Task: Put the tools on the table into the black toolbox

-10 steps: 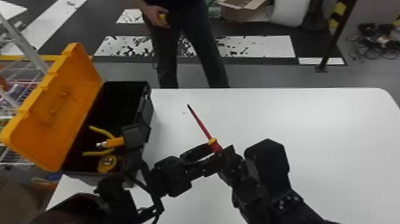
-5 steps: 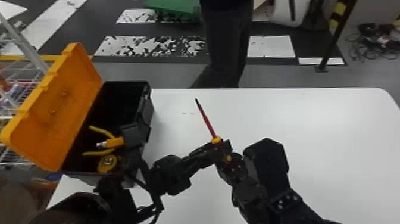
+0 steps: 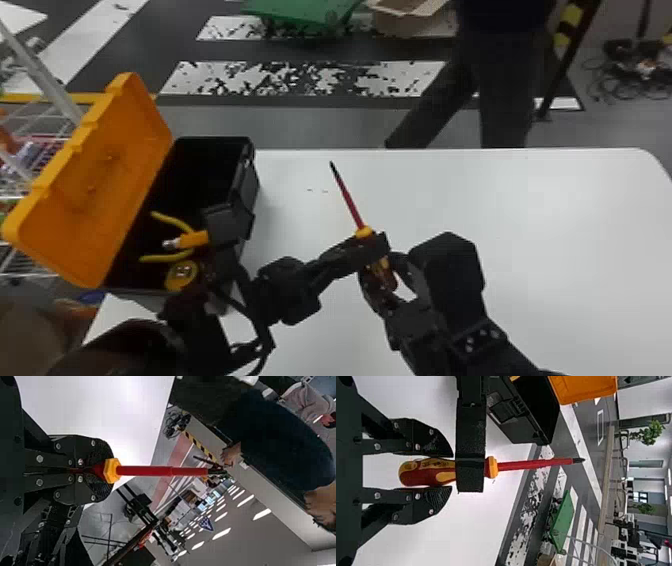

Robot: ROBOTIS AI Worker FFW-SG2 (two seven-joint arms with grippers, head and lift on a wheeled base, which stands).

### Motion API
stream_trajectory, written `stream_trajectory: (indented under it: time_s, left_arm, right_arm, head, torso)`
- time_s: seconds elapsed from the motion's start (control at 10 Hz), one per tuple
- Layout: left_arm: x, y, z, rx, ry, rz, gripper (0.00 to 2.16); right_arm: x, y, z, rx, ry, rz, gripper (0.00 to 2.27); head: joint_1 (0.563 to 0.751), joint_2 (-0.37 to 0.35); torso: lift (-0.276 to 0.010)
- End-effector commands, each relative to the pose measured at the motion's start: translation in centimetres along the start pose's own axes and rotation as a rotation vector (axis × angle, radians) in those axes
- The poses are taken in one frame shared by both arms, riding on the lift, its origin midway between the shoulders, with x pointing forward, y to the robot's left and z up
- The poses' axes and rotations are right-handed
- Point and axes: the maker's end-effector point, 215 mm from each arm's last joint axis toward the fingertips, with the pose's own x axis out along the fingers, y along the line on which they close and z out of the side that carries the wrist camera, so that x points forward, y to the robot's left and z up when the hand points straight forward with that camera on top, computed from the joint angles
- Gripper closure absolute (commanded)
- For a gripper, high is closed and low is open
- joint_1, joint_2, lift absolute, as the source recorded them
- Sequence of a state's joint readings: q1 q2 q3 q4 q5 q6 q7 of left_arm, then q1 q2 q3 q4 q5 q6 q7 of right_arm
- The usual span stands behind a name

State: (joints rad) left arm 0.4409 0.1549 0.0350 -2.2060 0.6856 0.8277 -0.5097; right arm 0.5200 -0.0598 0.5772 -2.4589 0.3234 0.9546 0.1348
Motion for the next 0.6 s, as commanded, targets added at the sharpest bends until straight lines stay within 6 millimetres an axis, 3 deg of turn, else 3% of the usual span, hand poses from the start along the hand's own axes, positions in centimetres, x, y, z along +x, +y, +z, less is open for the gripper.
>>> stream_trajectory:
  time_s: [0.0, 0.3, 0.5]
  left_arm:
    - [0.0, 0.0, 0.0, -0.001, -0.001, -0.001, 2.14]
    - [-0.2, 0.4, 0.8, 0.009, -0.011, 0.008, 2.14]
    - [-1.8, 2.5, 2.8, 0.022, -0.045, 0.053, 2.14]
  right_arm:
    - [0.0, -0.2, -0.1, 0.001, 0.002, -0.008, 0.03]
    - [-0.3, -1.3, -1.0, 0.009, 0.019, -0.047, 0.05]
    - [-0.8, -3.4, -3.2, 0.039, 0.050, -0.084, 0.06]
  head:
    - [0.695, 0.116]
    - [0.695, 0.108]
    - [0.695, 0.100]
  torso:
    - [-0.075]
    - [-0.075]
    - [-0.075]
